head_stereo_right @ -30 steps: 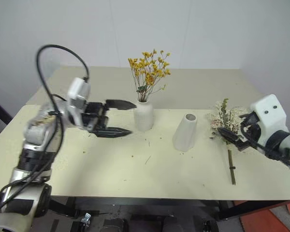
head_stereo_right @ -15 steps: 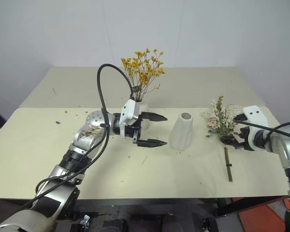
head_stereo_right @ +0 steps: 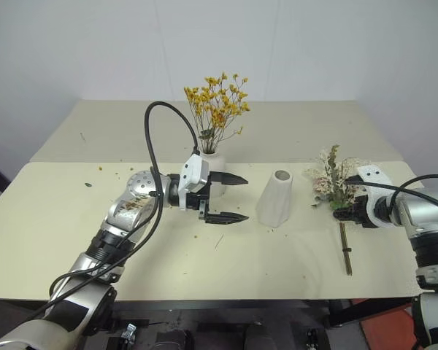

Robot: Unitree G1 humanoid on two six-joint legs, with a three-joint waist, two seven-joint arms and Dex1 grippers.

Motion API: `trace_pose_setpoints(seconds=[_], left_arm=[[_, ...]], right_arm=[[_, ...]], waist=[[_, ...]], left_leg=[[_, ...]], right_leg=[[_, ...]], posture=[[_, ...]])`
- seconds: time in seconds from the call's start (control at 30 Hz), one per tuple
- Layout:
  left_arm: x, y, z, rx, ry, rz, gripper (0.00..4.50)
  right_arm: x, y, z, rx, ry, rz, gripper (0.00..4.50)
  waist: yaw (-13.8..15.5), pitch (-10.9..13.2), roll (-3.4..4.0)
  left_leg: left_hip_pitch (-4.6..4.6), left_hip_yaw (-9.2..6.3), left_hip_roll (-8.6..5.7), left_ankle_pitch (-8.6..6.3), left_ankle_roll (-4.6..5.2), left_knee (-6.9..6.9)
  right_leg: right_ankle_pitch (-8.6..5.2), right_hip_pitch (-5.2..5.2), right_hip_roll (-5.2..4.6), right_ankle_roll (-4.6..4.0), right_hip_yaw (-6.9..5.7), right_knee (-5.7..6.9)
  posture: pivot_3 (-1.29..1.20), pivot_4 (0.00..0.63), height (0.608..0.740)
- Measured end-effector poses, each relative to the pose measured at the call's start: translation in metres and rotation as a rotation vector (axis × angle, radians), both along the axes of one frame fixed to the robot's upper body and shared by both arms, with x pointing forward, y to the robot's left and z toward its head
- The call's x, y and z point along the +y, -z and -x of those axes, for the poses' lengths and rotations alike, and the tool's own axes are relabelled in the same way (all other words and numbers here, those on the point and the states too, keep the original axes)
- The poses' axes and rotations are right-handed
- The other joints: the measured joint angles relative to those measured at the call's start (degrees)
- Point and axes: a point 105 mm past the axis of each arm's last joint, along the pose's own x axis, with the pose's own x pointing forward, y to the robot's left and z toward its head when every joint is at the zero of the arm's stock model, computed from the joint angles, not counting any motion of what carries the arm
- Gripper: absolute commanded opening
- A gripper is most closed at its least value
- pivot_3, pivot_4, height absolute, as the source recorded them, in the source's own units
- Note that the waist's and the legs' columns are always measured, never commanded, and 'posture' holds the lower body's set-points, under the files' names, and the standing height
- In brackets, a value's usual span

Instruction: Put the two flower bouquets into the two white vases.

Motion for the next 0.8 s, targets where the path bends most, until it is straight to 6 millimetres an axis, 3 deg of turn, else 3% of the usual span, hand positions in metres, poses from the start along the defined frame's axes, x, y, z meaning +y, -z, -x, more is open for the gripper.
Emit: trace_pose_setpoints(seconds=[0.1, 0.13, 0.5, 0.63, 0.73, 0.8], left_arm=[[0.003, -0.001, -0.002, -0.016, -0.012, 0.005, 4.5], [0.004, -0.001, -0.003, -0.019, -0.017, 0.002, 4.5], [0.007, 0.003, -0.007, -0.037, -0.042, -0.017, 4.5], [0.009, 0.003, -0.008, -0.041, -0.047, -0.02, 4.5], [0.013, 0.001, -0.009, -0.038, -0.058, -0.015, 4.5], [0.017, -0.002, -0.011, -0.027, -0.066, 0.002, 4.5]], right_arm=[[0.001, 0.002, 0.001, 0.016, 0.002, -0.012, 0.35], [0.001, 0.002, 0.002, 0.018, -0.001, -0.014, 0.17], [-0.003, 0.0, 0.001, 0.001, 0.025, -0.001, 0.14], [-0.014, -0.032, -0.003, -0.164, 0.094, 0.031, 0.14], [-0.022, -0.071, -0.006, -0.409, 0.148, 0.135, 0.14], [-0.017, -0.101, -0.01, -0.645, 0.213, 0.102, 0.14]], waist=[[0.0, 0.0, 0.0], [0.0, 0.0, 0.0], [0.0, 0.0, 0.01], [0.0, 0.0, 0.07], [0.0, 0.0, 0.07], [-0.2, 0.0, 0.08]], left_leg=[[0.0, 0.0, -0.01, 0.0, 0.0, 0.0], [0.01, 0.0, -0.01, 0.0, 0.0, 0.0], [0.0, 0.0, -0.01, 0.0, 0.0, 0.0], [-0.03, 0.0, -0.01, 0.0, 0.0, -0.01], [-0.07, -0.01, -0.01, 0.0, 0.0, -0.01], [-0.03, 0.0, 0.0, 0.0, 0.0, -0.03]], right_leg=[[0.0, 0.0, 0.0, 0.0, 0.0, 0.0], [0.0, 0.0, 0.0, 0.0, 0.0, 0.0], [-0.02, 0.0, -0.01, 0.04, 0.0, 0.01], [-0.02, -0.03, -0.01, 0.04, 0.0, 0.02], [-0.04, -0.06, -0.01, 0.06, -0.02, 0.02], [-0.03, -0.05, 0.0, 0.07, 0.01, 0.03]], posture=[[0.0, 0.15, 0.74], [0.0, 0.15, 0.74], [0.0, 0.15, 0.74], [0.0, 0.15, 0.74], [0.0, 0.15, 0.74], [0.0, 0.15, 0.74]])
